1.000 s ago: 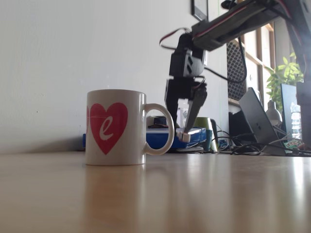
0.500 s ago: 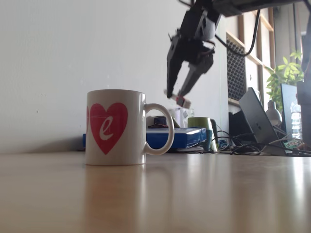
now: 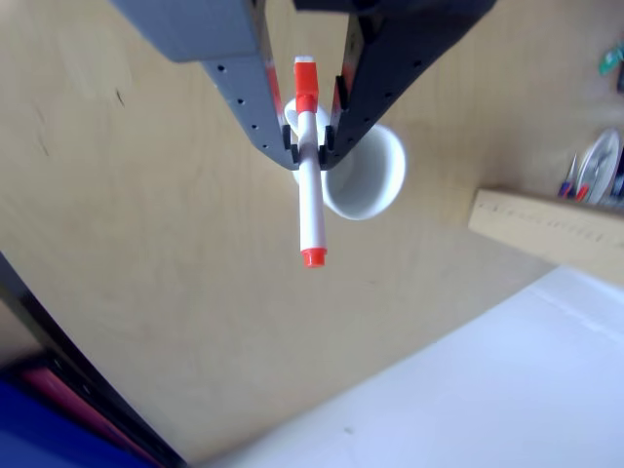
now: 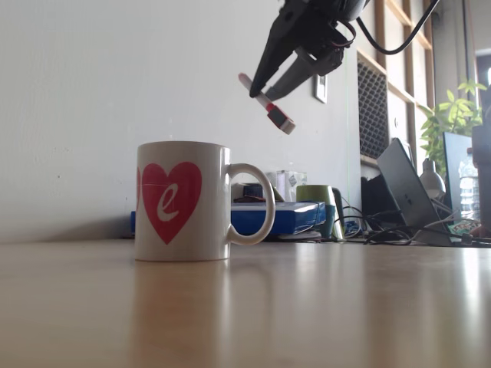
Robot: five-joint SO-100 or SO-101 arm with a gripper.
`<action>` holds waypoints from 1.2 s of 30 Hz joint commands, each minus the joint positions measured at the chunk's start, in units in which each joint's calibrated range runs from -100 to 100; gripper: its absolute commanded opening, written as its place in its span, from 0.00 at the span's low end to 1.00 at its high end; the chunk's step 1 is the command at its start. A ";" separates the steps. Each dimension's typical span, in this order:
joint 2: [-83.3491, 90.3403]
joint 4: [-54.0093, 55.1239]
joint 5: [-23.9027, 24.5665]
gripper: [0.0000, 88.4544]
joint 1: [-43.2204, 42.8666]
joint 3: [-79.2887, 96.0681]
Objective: Grab the pen and place it in the cup.
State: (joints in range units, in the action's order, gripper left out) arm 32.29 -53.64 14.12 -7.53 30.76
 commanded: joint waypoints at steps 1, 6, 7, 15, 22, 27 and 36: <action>5.63 7.75 -1.82 0.01 -2.44 6.22; 7.87 16.18 -3.56 0.01 -4.70 11.84; 7.87 17.99 -3.98 0.01 -5.11 12.20; 7.95 26.93 -6.24 0.01 -8.12 12.47; 8.04 32.53 -6.24 0.01 -9.70 14.19; 9.03 40.18 -6.24 0.01 -9.70 19.44; 11.69 53.77 -7.50 0.01 -9.54 28.50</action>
State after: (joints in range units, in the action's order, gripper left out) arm 42.40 -4.24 7.43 -16.97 58.33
